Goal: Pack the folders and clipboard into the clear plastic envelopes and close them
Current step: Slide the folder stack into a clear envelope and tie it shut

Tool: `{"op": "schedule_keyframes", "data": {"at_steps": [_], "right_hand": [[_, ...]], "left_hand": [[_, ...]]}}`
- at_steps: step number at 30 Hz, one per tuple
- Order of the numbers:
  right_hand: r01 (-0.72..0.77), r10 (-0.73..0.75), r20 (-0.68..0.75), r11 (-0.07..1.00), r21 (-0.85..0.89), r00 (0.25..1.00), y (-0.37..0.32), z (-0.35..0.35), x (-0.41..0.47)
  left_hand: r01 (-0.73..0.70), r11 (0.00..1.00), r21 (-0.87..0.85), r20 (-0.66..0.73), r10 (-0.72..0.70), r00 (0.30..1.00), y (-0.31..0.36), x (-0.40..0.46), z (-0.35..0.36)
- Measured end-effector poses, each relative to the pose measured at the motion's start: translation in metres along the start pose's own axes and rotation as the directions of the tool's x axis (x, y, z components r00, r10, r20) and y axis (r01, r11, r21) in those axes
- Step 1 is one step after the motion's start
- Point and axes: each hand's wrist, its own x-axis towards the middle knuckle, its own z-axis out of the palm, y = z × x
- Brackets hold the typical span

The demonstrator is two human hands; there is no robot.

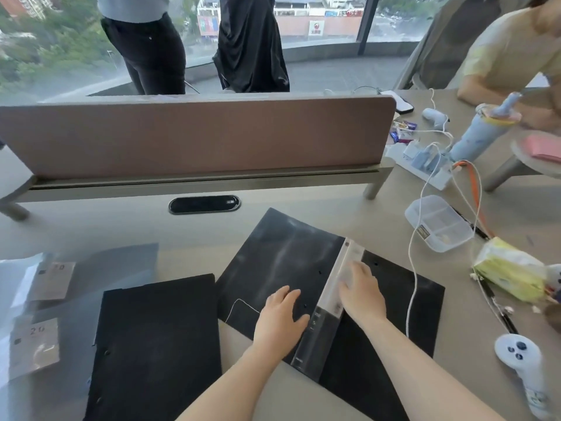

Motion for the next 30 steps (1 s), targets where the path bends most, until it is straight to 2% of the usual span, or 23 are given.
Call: {"op": "schedule_keyframes", "data": {"at_steps": [5, 11, 22, 30], "right_hand": [[0.041, -0.037, 0.062, 0.997, -0.068, 0.997, 0.009, -0.010, 0.032], [0.034, -0.035, 0.128, 0.999, 0.009, 0.991, 0.009, -0.017, 0.068], [-0.020, 0.017, 0.139, 1.000, 0.019, 0.990, 0.007, -0.012, 0.087], [-0.017, 0.019, -0.026, 0.994, 0.110, 0.999, -0.007, -0.032, 0.090]], "left_hand": [[-0.016, 0.987, 0.160, 0.052, 0.008, 0.999, 0.020, 0.021, 0.022], [-0.018, 0.963, 0.269, 0.060, 0.002, 0.998, 0.019, 0.030, 0.039], [-0.004, 0.969, 0.247, 0.032, -0.004, 0.999, 0.016, 0.031, 0.044], [-0.001, 0.984, 0.180, 0.038, -0.006, 0.999, 0.017, 0.027, 0.040]]}}
